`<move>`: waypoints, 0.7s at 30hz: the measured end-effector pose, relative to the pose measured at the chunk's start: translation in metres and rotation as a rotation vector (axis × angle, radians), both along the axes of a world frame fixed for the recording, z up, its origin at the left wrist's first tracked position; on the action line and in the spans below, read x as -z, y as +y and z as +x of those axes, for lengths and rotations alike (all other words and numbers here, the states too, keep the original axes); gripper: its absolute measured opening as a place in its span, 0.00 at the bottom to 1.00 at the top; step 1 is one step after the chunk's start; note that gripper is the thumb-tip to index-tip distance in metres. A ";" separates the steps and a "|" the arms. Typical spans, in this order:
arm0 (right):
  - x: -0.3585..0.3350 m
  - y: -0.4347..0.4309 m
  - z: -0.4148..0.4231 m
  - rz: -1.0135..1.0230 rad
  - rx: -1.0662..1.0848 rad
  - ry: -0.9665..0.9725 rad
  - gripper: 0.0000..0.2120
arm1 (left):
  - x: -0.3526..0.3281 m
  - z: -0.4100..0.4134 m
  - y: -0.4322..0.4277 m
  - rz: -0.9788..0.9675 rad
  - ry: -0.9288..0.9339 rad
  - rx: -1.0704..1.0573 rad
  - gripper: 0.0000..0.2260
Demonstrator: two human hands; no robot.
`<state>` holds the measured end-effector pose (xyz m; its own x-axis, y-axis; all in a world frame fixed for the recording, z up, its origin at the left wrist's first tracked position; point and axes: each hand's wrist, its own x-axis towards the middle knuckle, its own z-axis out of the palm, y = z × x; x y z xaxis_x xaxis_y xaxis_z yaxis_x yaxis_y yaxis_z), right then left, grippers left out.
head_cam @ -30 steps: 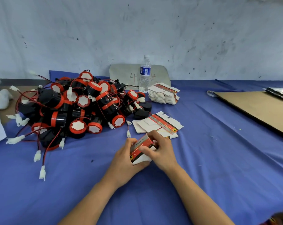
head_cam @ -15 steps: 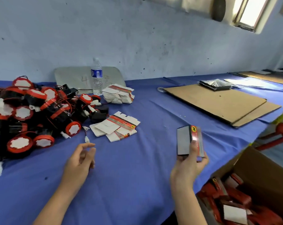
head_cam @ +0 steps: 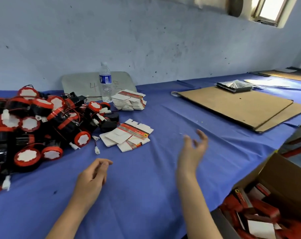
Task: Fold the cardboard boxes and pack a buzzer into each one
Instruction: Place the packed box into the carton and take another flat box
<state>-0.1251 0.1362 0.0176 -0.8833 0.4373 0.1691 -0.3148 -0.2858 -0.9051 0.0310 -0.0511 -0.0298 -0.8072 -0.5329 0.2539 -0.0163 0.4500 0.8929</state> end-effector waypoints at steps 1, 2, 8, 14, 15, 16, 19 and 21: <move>-0.003 -0.015 -0.006 0.299 -0.162 0.013 0.16 | 0.000 0.000 0.000 0.006 -0.001 -0.003 0.10; -0.003 -0.036 -0.013 0.570 -0.322 0.044 0.16 | 0.000 0.001 0.000 0.011 -0.003 -0.006 0.10; 0.020 -0.103 -0.059 1.316 -0.740 -0.195 0.36 | -0.002 0.002 0.001 0.014 0.012 -0.006 0.11; 0.041 -0.111 -0.075 1.306 -0.570 -0.186 0.41 | -0.006 0.002 0.003 -0.013 0.023 0.008 0.11; 0.041 -0.111 -0.078 1.295 -0.564 -0.230 0.43 | -0.006 0.001 0.003 -0.025 0.020 0.011 0.13; 0.039 -0.110 -0.080 1.311 -0.546 -0.260 0.43 | -0.007 0.001 0.003 -0.030 0.017 0.014 0.14; 0.037 -0.106 -0.089 1.231 -0.477 -0.209 0.31 | -0.009 0.001 0.004 -0.047 0.009 0.014 0.15; 0.037 -0.105 -0.091 0.958 -0.457 -0.164 0.20 | -0.009 0.001 0.004 -0.048 0.001 0.011 0.15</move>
<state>-0.2157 0.0308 -0.0195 -0.9726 -0.1921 0.1310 -0.2125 0.5055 -0.8362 0.0321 -0.0467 -0.0204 -0.8127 -0.5111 0.2798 -0.0101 0.4925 0.8703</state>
